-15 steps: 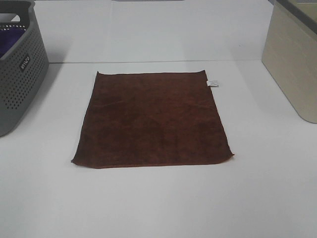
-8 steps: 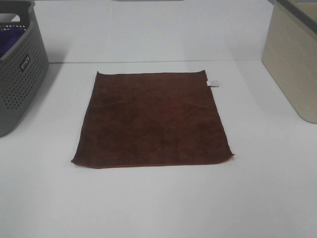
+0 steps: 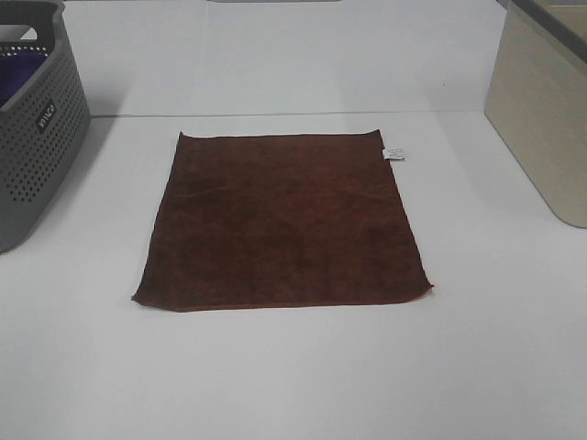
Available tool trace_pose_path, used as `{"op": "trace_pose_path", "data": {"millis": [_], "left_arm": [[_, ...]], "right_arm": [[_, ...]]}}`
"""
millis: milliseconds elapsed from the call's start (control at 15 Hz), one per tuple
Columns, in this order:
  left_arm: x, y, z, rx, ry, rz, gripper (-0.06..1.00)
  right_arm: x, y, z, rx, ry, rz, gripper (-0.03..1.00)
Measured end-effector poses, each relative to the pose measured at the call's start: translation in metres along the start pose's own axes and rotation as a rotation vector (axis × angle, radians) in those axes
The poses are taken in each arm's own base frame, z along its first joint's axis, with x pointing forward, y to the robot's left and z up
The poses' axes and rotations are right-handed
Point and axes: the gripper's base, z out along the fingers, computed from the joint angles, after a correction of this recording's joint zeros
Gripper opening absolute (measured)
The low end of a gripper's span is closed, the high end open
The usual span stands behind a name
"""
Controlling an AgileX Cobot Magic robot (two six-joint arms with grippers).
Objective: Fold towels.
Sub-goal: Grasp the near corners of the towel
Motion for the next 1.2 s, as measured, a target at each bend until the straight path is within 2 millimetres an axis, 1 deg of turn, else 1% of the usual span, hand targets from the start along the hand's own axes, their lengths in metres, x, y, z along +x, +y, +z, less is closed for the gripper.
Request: {"op": "trace_pose_path", "data": {"millis": [133,200,400,467,533,800,933,1000,1067,1133,1200], "left_arm": [[-0.009,-0.002,0.001,0.024,-0.039,-0.02,0.71],[-0.015,-0.003,0.005,0.041,-0.053,-0.048,0.71],[-0.032,-0.005,0.023,0.085,-0.046,-0.131,0.71],[-0.035,-0.005,0.027,0.09,-0.04,-0.142,0.71],[-0.044,-0.004,0.044,0.106,0.005,-0.188,0.71],[-0.053,-0.005,0.092,0.15,0.209,-0.331,0.71],[-0.054,-0.003,0.121,0.145,0.298,-0.408,0.71],[-0.053,-0.003,0.129,0.142,0.321,-0.422,0.71],[-0.052,-0.002,0.143,0.136,0.356,-0.442,0.71],[-0.049,0.0,0.158,0.13,0.396,-0.447,0.71],[-0.044,0.001,0.174,0.125,0.449,-0.453,0.71]], "right_arm": [[-0.01,0.001,0.01,-0.018,0.049,0.027,0.76],[-0.016,0.001,0.015,-0.029,0.09,0.039,0.76],[-0.043,0.001,0.036,-0.046,0.206,0.072,0.76],[-0.048,0.0,0.041,-0.047,0.232,0.078,0.76],[-0.064,-0.001,0.062,-0.057,0.34,0.104,0.76],[-0.089,0.001,0.106,-0.111,0.522,0.183,0.76],[-0.098,0.004,0.125,-0.167,0.564,0.213,0.76],[-0.101,0.005,0.135,-0.187,0.572,0.224,0.76],[-0.102,0.005,0.14,-0.192,0.578,0.232,0.76],[-0.101,0.004,0.154,-0.191,0.599,0.243,0.76],[-0.101,0.003,0.159,-0.188,0.604,0.247,0.76]]}}
